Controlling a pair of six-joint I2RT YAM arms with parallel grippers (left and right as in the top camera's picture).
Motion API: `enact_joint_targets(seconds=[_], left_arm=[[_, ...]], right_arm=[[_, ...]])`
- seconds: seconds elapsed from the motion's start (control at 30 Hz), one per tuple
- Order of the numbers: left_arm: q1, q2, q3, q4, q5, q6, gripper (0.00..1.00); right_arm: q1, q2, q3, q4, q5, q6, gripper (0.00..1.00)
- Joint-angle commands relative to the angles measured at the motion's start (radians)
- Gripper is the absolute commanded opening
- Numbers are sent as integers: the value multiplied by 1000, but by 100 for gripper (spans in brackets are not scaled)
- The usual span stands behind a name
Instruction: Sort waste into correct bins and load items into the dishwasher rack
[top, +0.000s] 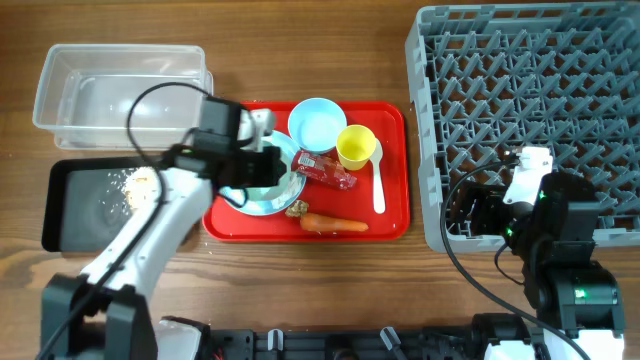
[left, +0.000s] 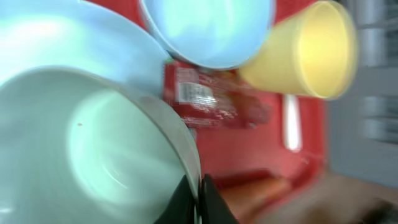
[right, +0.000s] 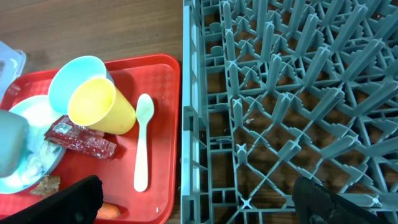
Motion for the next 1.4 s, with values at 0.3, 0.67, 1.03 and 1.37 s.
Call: enact_joint_targets(seconds=[0.3, 0.67, 1.03, 1.37], left_arm=[[-89, -5, 35, 48, -265, -113, 49], [-216, 67, 94, 409, -209, -114, 61], [-265, 286, 94, 445, -198, -140, 60], [-264, 296, 94, 371, -198, -169, 4]], right_arm=[[6, -2, 21, -3, 5, 13, 100], [6, 8, 21, -5, 5, 14, 100], [6, 69, 21, -6, -3, 19, 100], [6, 79, 21, -16, -3, 21, 100]])
